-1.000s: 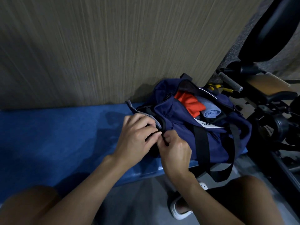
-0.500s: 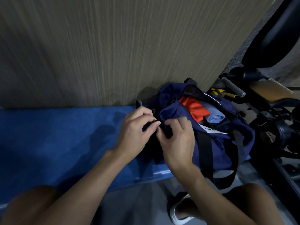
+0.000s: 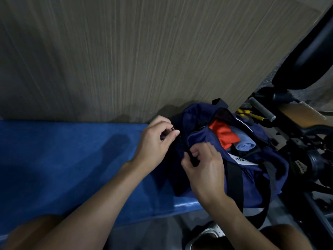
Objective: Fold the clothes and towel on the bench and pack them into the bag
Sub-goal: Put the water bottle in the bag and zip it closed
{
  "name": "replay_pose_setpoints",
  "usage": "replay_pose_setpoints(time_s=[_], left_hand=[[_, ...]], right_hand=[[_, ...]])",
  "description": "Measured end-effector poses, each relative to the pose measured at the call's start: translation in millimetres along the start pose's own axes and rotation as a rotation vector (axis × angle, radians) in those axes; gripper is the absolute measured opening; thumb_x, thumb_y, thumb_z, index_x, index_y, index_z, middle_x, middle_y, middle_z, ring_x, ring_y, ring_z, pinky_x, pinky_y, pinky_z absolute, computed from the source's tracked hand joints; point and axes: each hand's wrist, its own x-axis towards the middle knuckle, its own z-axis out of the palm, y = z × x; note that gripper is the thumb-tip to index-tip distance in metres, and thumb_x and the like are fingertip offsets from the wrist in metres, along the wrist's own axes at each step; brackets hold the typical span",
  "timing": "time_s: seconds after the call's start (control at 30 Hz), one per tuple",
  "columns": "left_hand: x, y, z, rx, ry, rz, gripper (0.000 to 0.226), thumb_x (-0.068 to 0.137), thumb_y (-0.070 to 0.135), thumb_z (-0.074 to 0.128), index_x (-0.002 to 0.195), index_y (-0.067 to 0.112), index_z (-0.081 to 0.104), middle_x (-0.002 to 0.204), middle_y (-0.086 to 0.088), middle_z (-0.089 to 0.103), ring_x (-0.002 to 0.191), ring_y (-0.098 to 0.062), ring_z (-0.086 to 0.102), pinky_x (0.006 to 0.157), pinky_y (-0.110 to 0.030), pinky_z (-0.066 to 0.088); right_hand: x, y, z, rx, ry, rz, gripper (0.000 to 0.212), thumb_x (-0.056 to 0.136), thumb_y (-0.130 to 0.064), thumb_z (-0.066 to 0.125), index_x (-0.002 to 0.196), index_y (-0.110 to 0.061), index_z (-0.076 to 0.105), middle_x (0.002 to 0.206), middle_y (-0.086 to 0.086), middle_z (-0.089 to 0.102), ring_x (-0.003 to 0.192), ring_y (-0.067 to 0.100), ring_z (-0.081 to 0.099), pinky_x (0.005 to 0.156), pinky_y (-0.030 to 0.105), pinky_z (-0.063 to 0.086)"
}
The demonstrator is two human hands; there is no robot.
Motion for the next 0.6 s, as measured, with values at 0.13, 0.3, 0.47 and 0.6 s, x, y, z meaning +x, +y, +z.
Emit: replay_pose_setpoints(time_s=[0.13, 0.3, 0.47, 0.6], left_hand=[[7, -2, -2, -0.019, 0.01, -0.007, 0.014, 0.085, 0.008, 0.073, 0.076, 0.002, 0.065, 0.088, -0.003, 0.06, 0.074, -0.014, 0.057, 0.065, -0.021, 0.046], [11, -5, 2, -0.012, 0.047, -0.018, 0.015, 0.085, 0.005, 0.074, 0.073, 0.001, 0.064, 0.084, -0.001, 0.059, 0.071, -0.012, 0.055, 0.064, -0.016, 0.043], [14, -13, 9, -0.047, 0.097, -0.116, 0.014, 0.084, 0.003, 0.074, 0.074, 0.001, 0.065, 0.084, 0.002, 0.059, 0.072, -0.01, 0.057, 0.063, -0.011, 0.041], [14, -21, 11, -0.094, 0.1, -0.21, 0.011, 0.086, 0.005, 0.073, 0.078, 0.001, 0.066, 0.086, 0.003, 0.062, 0.073, -0.006, 0.059, 0.064, -0.013, 0.043]], right_hand=[[29, -10, 7, -0.247, -0.043, -0.1, 0.033, 0.076, -0.036, 0.074, 0.102, -0.017, 0.063, 0.098, 0.002, 0.057, 0.093, 0.025, 0.05, 0.079, 0.04, 0.038], [44, -5, 17, -0.356, -0.067, -0.104, 0.019, 0.079, -0.033, 0.065, 0.081, -0.015, 0.07, 0.079, 0.002, 0.06, 0.081, 0.029, 0.054, 0.073, 0.041, 0.035], [34, -2, 6, -0.188, -0.106, -0.039, 0.008, 0.082, -0.028, 0.074, 0.084, -0.021, 0.071, 0.08, -0.01, 0.057, 0.084, 0.018, 0.049, 0.077, 0.035, 0.031], [30, -3, -1, -0.258, -0.094, -0.093, 0.015, 0.079, -0.033, 0.07, 0.086, -0.02, 0.067, 0.093, -0.006, 0.056, 0.095, 0.023, 0.045, 0.078, 0.035, 0.025]])
